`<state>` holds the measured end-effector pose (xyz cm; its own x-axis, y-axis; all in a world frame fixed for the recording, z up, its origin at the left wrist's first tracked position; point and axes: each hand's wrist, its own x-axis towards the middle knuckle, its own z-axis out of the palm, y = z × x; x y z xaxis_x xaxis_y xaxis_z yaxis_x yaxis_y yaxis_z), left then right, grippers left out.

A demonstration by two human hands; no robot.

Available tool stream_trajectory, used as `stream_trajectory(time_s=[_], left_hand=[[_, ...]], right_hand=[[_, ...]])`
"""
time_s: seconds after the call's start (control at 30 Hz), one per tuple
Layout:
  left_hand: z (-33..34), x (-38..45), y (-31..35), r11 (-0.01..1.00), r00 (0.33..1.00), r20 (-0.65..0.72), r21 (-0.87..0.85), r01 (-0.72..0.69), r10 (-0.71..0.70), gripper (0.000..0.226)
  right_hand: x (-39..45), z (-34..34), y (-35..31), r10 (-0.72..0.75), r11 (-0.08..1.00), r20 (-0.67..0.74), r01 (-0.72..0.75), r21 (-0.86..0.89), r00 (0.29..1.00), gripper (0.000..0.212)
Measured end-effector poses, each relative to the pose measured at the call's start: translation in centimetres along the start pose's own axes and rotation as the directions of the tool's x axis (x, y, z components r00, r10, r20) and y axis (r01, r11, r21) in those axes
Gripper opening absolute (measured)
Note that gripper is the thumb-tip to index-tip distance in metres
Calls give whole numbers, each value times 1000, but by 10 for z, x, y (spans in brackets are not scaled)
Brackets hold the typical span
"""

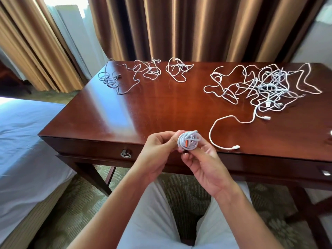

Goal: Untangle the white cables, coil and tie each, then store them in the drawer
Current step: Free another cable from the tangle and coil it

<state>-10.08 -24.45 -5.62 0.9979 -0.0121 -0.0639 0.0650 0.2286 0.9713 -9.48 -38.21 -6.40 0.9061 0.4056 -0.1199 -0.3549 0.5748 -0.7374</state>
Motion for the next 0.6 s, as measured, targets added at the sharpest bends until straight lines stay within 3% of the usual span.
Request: stream_trajectory(time_s=[0.17, 0.3, 0.37, 0.47, 0.53, 0.6], left_hand=[[12, -2, -8, 988, 959, -260, 131, -81, 113, 26], [17, -1, -9, 920, 866, -372, 329, -213, 334, 21], [21, -3, -9, 885, 845, -354, 389, -257, 401, 19], [27, -6, -7, 856, 863, -288, 445, -263, 414, 17], [25, -6, -6, 824, 882, -222, 501, -263, 416, 16], [22, -6, -4, 800, 897, -187, 549, -243, 401, 18]], right_hand=[[1, 0, 5, -136, 958, -28, 124, -260, 990, 31], [-1, -7, 9, -350, 717, 46, 299, -630, 936, 50], [-3, -5, 10, -390, 728, 109, 379, -572, 914, 47], [1, 0, 8, -446, 787, -1, 392, -476, 895, 33], [4, -2, 7, -451, 772, -53, 360, -524, 891, 25], [6, -3, 6, -366, 818, -80, 280, -502, 927, 23]])
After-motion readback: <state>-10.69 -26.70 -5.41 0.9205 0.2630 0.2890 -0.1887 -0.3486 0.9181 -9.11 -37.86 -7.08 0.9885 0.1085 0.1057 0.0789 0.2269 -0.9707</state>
